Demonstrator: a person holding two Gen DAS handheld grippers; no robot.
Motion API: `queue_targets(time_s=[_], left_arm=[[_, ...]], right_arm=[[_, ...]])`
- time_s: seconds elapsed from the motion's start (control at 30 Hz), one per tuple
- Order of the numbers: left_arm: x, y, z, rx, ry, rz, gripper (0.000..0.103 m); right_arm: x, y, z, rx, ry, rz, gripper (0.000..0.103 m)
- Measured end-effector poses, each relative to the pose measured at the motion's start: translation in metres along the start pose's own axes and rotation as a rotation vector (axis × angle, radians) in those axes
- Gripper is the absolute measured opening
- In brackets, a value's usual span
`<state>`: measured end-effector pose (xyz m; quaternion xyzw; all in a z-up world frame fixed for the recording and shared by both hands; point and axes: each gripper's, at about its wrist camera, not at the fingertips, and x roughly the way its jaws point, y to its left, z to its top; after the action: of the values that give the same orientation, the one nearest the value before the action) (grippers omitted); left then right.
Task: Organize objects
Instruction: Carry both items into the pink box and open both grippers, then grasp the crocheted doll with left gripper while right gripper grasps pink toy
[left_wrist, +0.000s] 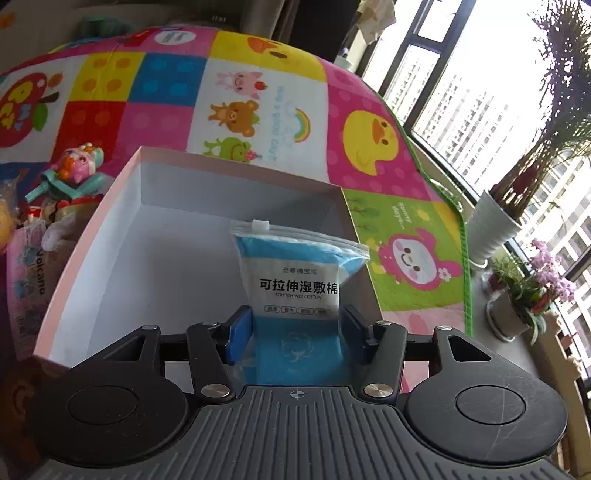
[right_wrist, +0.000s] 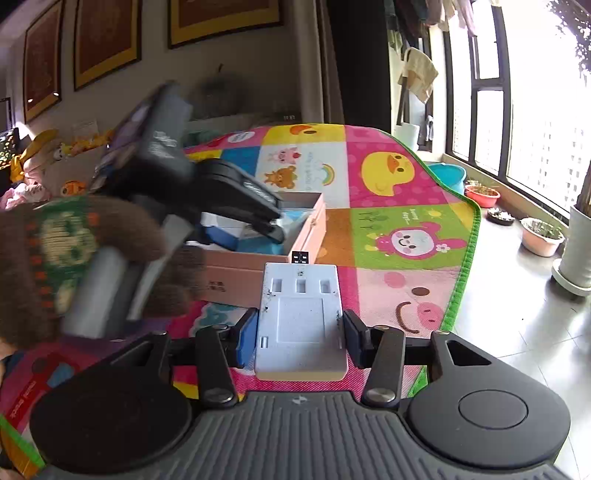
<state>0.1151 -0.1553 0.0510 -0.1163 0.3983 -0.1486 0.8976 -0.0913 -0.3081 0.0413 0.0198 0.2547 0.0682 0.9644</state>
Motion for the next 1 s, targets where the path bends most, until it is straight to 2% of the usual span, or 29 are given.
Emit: queue_targets(time_s=[0.13, 0.23, 0.33, 0.4, 0.47, 0.53, 0.6, 0.73, 0.87, 1.0], left_arm=[[-0.058, 0.022, -0.01, -0.008, -0.059, -0.093, 0.056], [-0.098, 0.044, -0.03, -0.003, -0.114, -0.106, 0.056], [-0.127, 0.066, -0.051, -0.004, -0.163, -0.11, 0.056], [-0.139, 0.079, -0.061, -0.008, -0.187, -0.097, 0.056], [-0.147, 0.091, -0.068, -0.002, -0.195, -0.08, 0.056], [-0.151, 0.103, -0.074, 0.014, -0.201, -0.035, 0.056], [-0.154, 0.12, -0.08, 0.017, -0.215, 0.018, 0.056], [-0.149, 0.162, -0.084, -0.057, -0.227, 0.059, 0.056], [-0.147, 0.196, -0.069, -0.127, -0.315, 0.064, 0.056], [-0.149, 0.232, -0.052, -0.191, -0.428, 0.067, 0.056]], right_arm=[[0.005, -0.003, 0.01, 0.022, -0.009, 0.015, 0.047], [0.013, -0.001, 0.03, 0.022, -0.017, 0.061, 0.047], [0.04, 0.0, 0.072, 0.037, -0.025, 0.088, 0.047], [0.07, 0.0, 0.106, 0.068, 0.003, 0.11, 0.048], [0.109, 0.004, 0.136, 0.072, 0.058, 0.153, 0.049], [0.142, 0.006, 0.154, 0.089, 0.094, 0.098, 0.059], [0.161, 0.006, 0.16, 0.089, 0.111, 0.051, 0.059], [0.157, 0.021, 0.155, 0.037, 0.121, 0.031, 0.059], [0.155, 0.051, 0.16, 0.005, 0.172, 0.061, 0.063], [0.179, 0.101, 0.18, 0.009, 0.252, 0.128, 0.071]])
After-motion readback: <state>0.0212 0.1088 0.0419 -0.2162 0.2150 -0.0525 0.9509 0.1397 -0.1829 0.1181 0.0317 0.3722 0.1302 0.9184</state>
